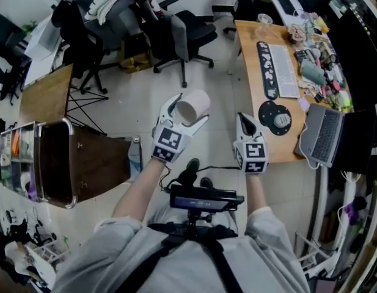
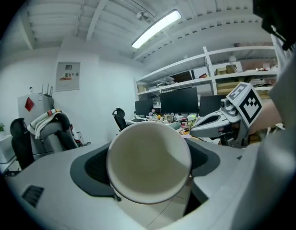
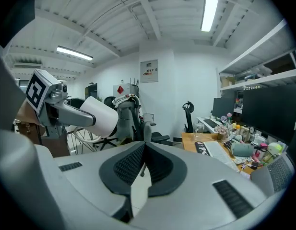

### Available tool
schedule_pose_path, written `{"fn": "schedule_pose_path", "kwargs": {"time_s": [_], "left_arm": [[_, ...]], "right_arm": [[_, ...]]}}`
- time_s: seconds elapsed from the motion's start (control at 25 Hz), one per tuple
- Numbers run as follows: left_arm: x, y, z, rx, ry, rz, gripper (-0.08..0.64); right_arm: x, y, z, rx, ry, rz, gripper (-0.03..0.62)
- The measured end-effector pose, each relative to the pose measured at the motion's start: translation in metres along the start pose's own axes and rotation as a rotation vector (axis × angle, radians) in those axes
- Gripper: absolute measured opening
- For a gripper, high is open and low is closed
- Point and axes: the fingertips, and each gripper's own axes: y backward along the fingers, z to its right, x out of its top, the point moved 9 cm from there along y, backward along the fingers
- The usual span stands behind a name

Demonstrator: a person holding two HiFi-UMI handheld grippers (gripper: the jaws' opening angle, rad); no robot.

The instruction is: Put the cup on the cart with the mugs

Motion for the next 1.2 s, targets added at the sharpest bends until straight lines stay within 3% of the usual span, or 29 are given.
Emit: {"fn": "schedule_pose_path", "kwargs": {"time_s": [0.68, 1.2], "left_arm": [[-0.069, 0.196, 0.043, 0.535, 0.193, -0.082, 0.445], [-0.127, 0.366, 0.062, 0.963, 0.336, -0.137, 0.445]], "right_arm": [[0.007, 0.010, -0.137, 0.548, 0.150, 0.026, 0.002], [0.010, 0.013, -0.304, 0.952, 0.295, 0.036, 0.002]]}}
